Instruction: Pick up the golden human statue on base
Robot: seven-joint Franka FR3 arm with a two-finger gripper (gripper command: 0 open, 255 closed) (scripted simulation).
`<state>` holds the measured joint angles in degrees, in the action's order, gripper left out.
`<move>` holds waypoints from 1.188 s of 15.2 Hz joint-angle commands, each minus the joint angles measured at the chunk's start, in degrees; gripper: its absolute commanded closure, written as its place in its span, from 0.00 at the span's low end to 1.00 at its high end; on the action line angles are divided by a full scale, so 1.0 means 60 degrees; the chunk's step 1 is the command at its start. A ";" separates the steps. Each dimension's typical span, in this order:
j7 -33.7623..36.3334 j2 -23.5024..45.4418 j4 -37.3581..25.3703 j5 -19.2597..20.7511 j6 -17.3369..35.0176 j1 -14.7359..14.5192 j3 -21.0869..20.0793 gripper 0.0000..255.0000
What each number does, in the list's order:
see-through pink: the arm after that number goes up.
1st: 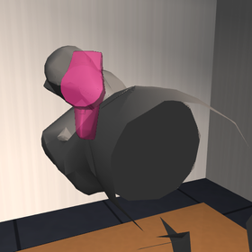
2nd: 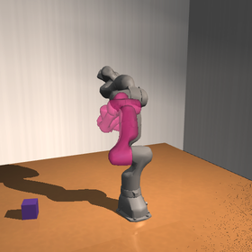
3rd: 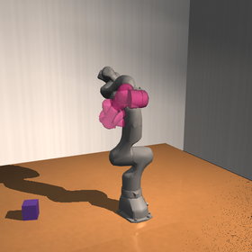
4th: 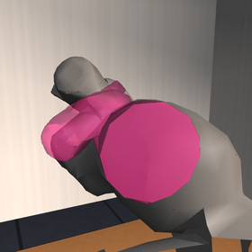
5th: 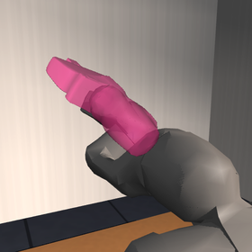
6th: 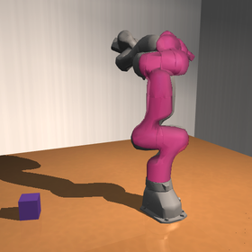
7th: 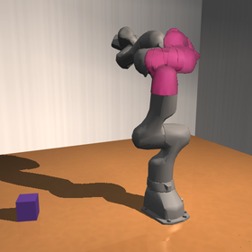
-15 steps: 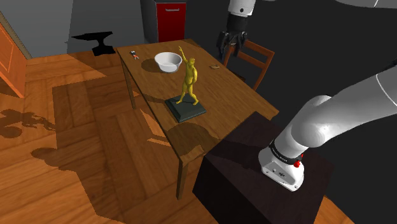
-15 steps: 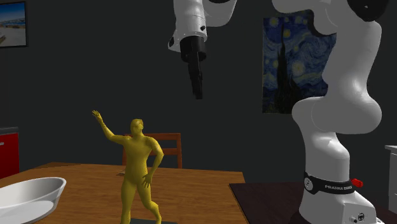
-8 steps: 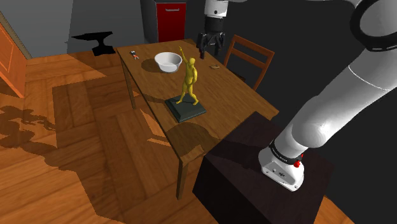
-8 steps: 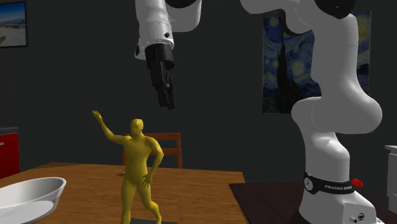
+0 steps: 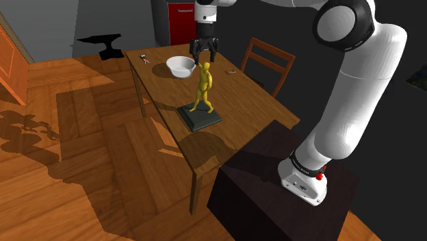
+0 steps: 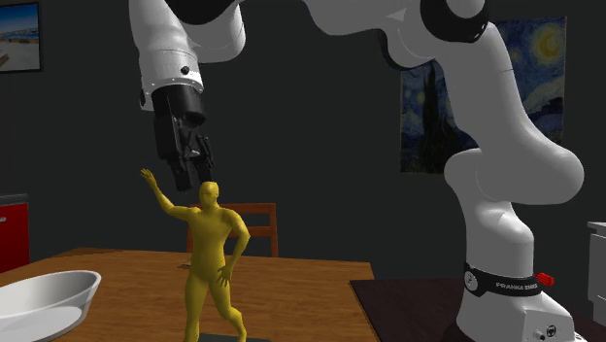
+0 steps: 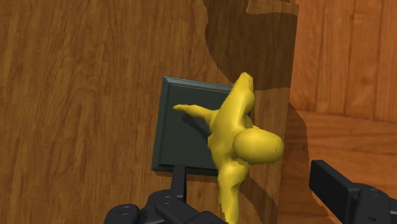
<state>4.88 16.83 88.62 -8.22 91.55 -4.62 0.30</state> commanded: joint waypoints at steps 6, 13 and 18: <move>-0.0099 0.0603 0.0069 -0.0021 0.0582 -0.0024 -0.0025 0.00; -0.0127 0.0641 0.0240 -0.0025 0.0789 -0.0026 -0.0025 1.00; -0.0129 0.0635 0.0254 -0.0025 0.0797 -0.0026 -0.0025 1.00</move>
<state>4.10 20.60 90.08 -8.37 96.34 -4.76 0.17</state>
